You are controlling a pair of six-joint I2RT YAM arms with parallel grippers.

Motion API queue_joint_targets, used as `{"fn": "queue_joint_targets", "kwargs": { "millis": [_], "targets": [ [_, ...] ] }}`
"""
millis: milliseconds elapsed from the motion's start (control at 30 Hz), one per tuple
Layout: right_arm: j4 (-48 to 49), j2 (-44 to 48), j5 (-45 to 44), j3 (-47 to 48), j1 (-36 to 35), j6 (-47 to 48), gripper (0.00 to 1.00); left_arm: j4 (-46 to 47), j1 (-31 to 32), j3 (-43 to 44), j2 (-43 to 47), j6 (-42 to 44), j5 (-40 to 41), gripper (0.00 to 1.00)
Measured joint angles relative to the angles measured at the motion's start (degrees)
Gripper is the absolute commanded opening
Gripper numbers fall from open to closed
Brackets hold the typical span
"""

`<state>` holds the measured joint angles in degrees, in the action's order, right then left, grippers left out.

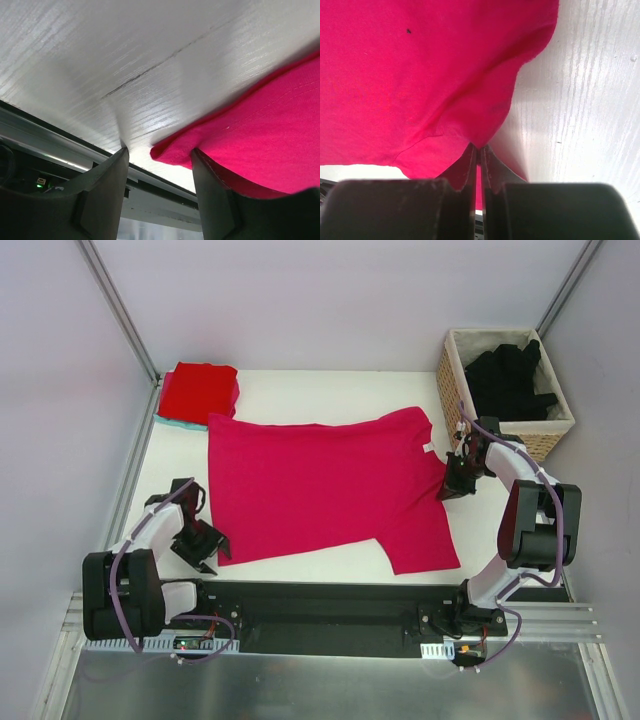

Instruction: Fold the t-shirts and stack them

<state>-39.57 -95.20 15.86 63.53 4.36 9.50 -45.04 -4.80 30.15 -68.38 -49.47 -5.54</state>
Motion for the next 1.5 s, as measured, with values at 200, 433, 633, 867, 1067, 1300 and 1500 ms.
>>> {"fn": "queue_joint_targets", "kwargs": {
  "millis": [200,433,633,867,1067,1300,1500],
  "targets": [
    [-0.39,0.02,-0.02,0.46,0.0,-0.02,0.03,0.48,0.0,2.03,-3.91,0.52,-1.03,0.47],
    [-0.5,0.07,-0.02,0.74,0.0,-0.02,0.03,1.46,0.37,3.52,-6.45,0.72,-1.9,0.26],
    [-0.59,0.44,0.0,0.74,-0.02,-0.24,0.02,2.97,0.37,4.17,-6.93,1.05,-2.67,0.0],
    [-2.14,5.27,0.02,4.92,-0.37,-1.14,0.01,4.28,0.37,13.03,-2.67,3.39,-1.38,0.0],
    [-1.2,15.91,-0.7,17.68,-0.76,-1.31,0.0,4.02,0.37,33.64,2.99,7.98,0.11,0.0],
    [1.33,24.52,-1.66,28.68,-0.76,-2.08,0.0,0.7,0.37,49.96,3.17,13.05,0.09,0.0],
    [3.3,30.71,-1.55,30.97,-0.76,-2.05,0.01,-2.08,0.37,65.81,2.38,17.07,0.11,0.0]
  ]
}}
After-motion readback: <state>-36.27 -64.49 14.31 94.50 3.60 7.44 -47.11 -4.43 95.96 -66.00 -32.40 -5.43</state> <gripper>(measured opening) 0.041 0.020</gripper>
